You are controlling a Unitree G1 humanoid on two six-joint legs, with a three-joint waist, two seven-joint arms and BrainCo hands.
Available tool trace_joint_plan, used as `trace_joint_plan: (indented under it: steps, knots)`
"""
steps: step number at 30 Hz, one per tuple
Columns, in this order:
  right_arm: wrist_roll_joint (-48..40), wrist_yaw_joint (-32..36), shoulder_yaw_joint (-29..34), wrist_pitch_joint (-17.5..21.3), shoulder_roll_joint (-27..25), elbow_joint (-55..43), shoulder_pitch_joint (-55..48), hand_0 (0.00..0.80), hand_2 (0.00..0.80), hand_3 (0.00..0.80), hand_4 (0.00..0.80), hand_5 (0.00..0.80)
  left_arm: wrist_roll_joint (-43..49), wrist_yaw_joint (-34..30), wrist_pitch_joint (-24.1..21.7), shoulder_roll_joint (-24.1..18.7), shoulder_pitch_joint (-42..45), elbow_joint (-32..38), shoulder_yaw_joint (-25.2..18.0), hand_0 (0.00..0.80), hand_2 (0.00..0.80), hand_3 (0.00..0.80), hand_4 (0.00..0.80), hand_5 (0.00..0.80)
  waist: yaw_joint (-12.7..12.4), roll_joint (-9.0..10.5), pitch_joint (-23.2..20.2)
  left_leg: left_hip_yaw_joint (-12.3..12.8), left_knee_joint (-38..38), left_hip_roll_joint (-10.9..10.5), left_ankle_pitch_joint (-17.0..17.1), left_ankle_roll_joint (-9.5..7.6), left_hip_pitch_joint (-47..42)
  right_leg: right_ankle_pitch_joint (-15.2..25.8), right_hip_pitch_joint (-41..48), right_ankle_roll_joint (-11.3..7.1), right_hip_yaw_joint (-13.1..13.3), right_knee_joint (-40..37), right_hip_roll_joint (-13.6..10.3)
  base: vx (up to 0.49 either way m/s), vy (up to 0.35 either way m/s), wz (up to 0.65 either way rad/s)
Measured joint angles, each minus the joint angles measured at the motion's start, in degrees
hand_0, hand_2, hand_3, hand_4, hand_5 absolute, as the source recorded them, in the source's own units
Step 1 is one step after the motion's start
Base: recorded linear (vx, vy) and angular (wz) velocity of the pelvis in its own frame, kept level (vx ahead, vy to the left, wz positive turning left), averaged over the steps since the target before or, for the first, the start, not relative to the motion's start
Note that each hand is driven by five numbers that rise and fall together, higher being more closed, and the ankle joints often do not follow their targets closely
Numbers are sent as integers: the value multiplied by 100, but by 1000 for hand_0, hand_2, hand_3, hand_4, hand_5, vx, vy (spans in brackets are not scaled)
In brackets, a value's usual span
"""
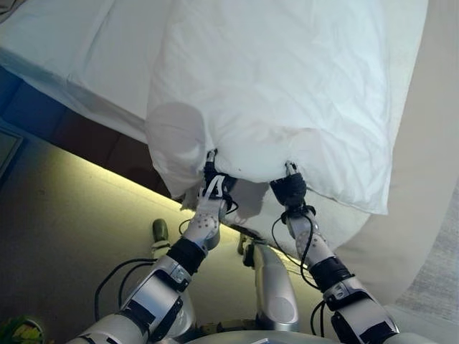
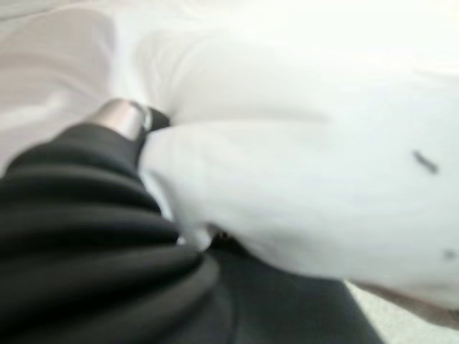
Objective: Make the bed neatly
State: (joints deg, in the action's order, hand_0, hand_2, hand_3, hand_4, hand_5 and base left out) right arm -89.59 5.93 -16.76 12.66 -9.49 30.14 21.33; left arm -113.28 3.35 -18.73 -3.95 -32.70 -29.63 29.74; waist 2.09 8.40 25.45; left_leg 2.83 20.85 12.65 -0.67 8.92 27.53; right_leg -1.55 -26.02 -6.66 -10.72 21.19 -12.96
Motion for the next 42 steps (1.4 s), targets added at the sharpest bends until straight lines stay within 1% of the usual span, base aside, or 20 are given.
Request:
trace_joint_plan:
  steps: [1, 4, 5, 6, 7, 9, 13, 14, 15, 19, 21, 25, 27, 31, 33, 39, 42]
  knots:
    - [-4, 9, -2, 0, 0, 21, -1, 800, 800, 800, 800, 800, 17, 18, 28, -2, 0, -19, 0, 800, 800, 800, 800, 800, 1, -8, 0, 2, 0, -1, 0, 0, 0, 1, 0, -1, 0, -2, -1, -38, 38, 0]
    - [-114, 31, 0, 1, 0, 265, 0, 800, 800, 800, 800, 800, 699, 360, 199, -1, -1, -91, -4, 800, 800, 800, 800, 800, -9, -117, 8, 5, -13, -2, 1, -2, 3, 1, 7, -2, -23, 2, -11, -47, 26, 4]
    - [-135, 97, 2, 4, 0, 358, -1, 709, 709, 709, 709, 709, 896, 419, 241, -2, 0, -109, -6, 800, 800, 800, 800, 800, -12, -156, 6, 4, -13, -7, 4, -7, 10, 0, 6, -3, -30, 3, -18, -50, 23, 5]
    - [-172, 202, 3, 3, 0, 489, 14, 125, 125, 125, 125, 125, 1100, 458, 311, -7, 2, -124, -9, 800, 800, 800, 800, 800, -11, -189, 8, 5, -13, -13, 1, -18, 10, 0, 6, -5, -41, 11, -32, -39, 20, 3]
    - [-217, 282, 5, -3, 0, 645, 41, 0, 0, 0, 0, 0, 1278, 461, 369, -10, 3, -139, -19, 800, 800, 800, 800, 800, -12, -217, 8, 5, -14, -15, -9, -40, 14, -1, 4, -5, -53, 14, -43, -44, 17, 2]
    - [-415, 545, 59, -95, -5, 1216, 162, 0, 0, 0, 0, 0, 1633, 460, 510, -14, 0, -172, -133, 800, 800, 800, 800, 800, -16, -253, 12, 8, -18, -23, -9, -41, 16, -1, -12, -5, -71, 33, -66, -40, -7, 0]
    - [-1126, 1309, 394, -562, -46, 2404, 380, 0, 0, 0, 0, 0, 2036, 439, 721, -32, -39, -375, -250, 800, 800, 800, 800, 800, -53, -379, 54, 10, -29, -32, -8, -41, 59, -3, -78, -5, -74, 66, -86, -58, -61, 0]
    - [-1287, 1551, 564, -701, -86, 2699, 461, 0, 0, 0, 0, 0, 2072, 390, 776, -28, -69, -399, -309, 800, 800, 800, 800, 800, -129, -430, 44, 5, -12, -34, -5, -44, 137, -7, -166, 0, -76, 101, -94, -89, -19, 0]
    - [-1379, 1708, 722, -800, -158, 2919, 507, 0, 0, 0, 0, 0, 2182, 350, 842, -25, -123, -405, -376, 800, 800, 800, 800, 800, -149, -486, 71, 4, 1, -51, 8, -61, 220, -6, -251, 1, -78, 140, -117, -87, 10, 5]
    - [-1772, 2133, 1334, -1172, -516, 3496, 801, 0, 0, 0, 0, 0, 2251, 196, 957, -102, -243, -412, -411, 800, 800, 800, 800, 800, -156, -748, 221, 3, 42, -184, 86, -109, 443, 14, -482, -31, -96, 283, -273, -86, 61, 8]
    - [-1946, 2282, 1522, -1403, -697, 3646, 901, 0, 0, 0, 0, 0, 2241, 116, 1022, -114, -251, -411, -426, 800, 800, 800, 800, 800, -154, -835, 269, 10, 45, -253, 107, -139, 512, 32, -571, -59, -93, 301, -348, -55, 71, 7]
    - [-2018, 2351, 2071, -1712, -746, 3946, 1120, 0, 0, 0, 0, 0, 2229, -115, 1073, -128, -268, -408, -401, 800, 800, 800, 800, 800, -167, -933, 324, 34, 50, -293, 122, -162, 585, 44, -663, -73, -83, 304, -404, -57, 55, 1]
    - [-2018, 2386, 2213, -1839, -804, 4088, 1330, 0, 0, 0, 0, 0, 2197, -265, 1073, -135, -276, -402, -401, 800, 800, 800, 800, 800, -167, -986, 352, 62, 44, -313, 132, -176, 637, 66, -742, -80, -83, 307, -437, -63, 82, -4]
    - [-2017, 2438, 2287, -1917, -1002, 4107, 1457, 0, 0, 0, 0, 0, 2125, -383, 1069, -134, -295, -260, -383, 800, 800, 800, 800, 800, -157, -1114, 419, 152, 0, -390, 168, -225, 718, 115, -890, -104, -65, 302, -535, -37, 77, -3]
    - [-2016, 2438, 2288, -1934, -1071, 4111, 1451, 0, 0, 0, 0, 0, 2123, -383, 1069, -172, -292, -172, -375, 800, 800, 800, 800, 800, -163, -1158, 438, 174, -23, -406, 170, -229, 720, 132, -895, -120, -52, 278, -544, -5, 21, 0]
    - [-2008, 2492, 2317, -2061, -1307, 4118, 1453, 0, 0, 0, 0, 0, 1995, -467, 1093, -196, -286, -121, -343, 800, 800, 800, 800, 800, -173, -1177, 448, 175, -118, -418, 191, -238, 726, 132, -915, -122, -71, 244, -546, -1, -10, 0]
    - [-2001, 2563, 2449, -2094, -1423, 4104, 1394, 0, 0, 0, 0, 0, 1982, -592, 1202, -261, -257, -100, -333, 800, 800, 800, 800, 800, -171, -1200, 452, 175, -159, -420, 200, -240, 745, 134, -931, -124, -84, 200, -542, 5, -13, 0]
